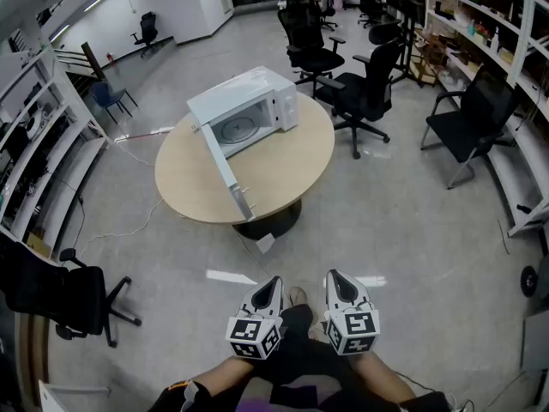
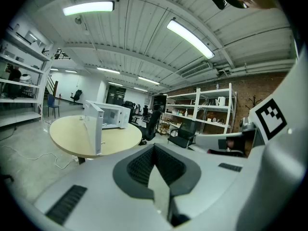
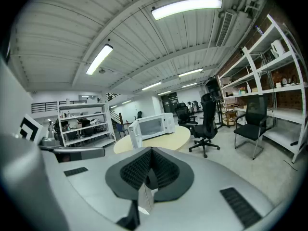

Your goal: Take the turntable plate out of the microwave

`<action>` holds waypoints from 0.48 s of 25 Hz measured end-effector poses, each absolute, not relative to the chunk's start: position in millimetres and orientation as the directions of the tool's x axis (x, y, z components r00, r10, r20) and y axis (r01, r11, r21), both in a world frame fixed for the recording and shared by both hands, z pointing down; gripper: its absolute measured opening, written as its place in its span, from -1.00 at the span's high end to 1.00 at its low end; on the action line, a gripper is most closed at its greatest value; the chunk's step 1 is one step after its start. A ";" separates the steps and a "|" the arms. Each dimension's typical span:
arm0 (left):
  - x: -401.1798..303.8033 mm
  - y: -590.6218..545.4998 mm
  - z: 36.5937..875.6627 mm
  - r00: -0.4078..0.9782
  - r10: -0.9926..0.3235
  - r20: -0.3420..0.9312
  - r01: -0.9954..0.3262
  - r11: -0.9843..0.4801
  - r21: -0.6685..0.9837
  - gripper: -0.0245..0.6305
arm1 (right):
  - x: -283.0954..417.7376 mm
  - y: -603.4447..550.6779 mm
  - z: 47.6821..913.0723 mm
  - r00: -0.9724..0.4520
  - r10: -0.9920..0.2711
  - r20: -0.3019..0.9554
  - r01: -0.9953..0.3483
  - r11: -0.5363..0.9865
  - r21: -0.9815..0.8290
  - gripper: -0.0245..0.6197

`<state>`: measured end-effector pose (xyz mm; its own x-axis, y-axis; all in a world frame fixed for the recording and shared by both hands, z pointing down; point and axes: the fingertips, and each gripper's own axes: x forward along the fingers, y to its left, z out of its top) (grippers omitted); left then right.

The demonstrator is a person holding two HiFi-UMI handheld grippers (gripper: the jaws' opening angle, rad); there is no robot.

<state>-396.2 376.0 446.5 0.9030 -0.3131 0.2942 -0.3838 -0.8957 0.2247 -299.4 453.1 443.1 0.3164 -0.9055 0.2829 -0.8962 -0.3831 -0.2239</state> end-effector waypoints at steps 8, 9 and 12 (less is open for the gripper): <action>-351.5 355.1 448.5 0.927 -0.254 0.276 -0.321 -0.917 0.235 0.78 | -262.7 438.5 443.7 0.373 -0.884 0.283 -0.877 -0.436 -0.204 0.87; -345.3 352.0 449.6 0.928 -0.250 0.276 -0.318 -0.918 0.238 0.78 | -257.5 436.1 444.2 0.376 -0.881 0.285 -0.875 -0.439 -0.203 0.87; -326.8 340.4 451.3 0.930 -0.242 0.276 -0.311 -0.920 0.240 0.78 | -240.8 425.4 449.3 0.379 -0.876 0.298 -0.870 -0.448 -0.208 0.87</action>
<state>-326.8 340.4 451.3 0.9301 -0.2422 0.2763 -0.3108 -0.9196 0.2402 -240.8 425.4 449.3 0.3794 -0.8759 0.2981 -0.8697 -0.4476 -0.2079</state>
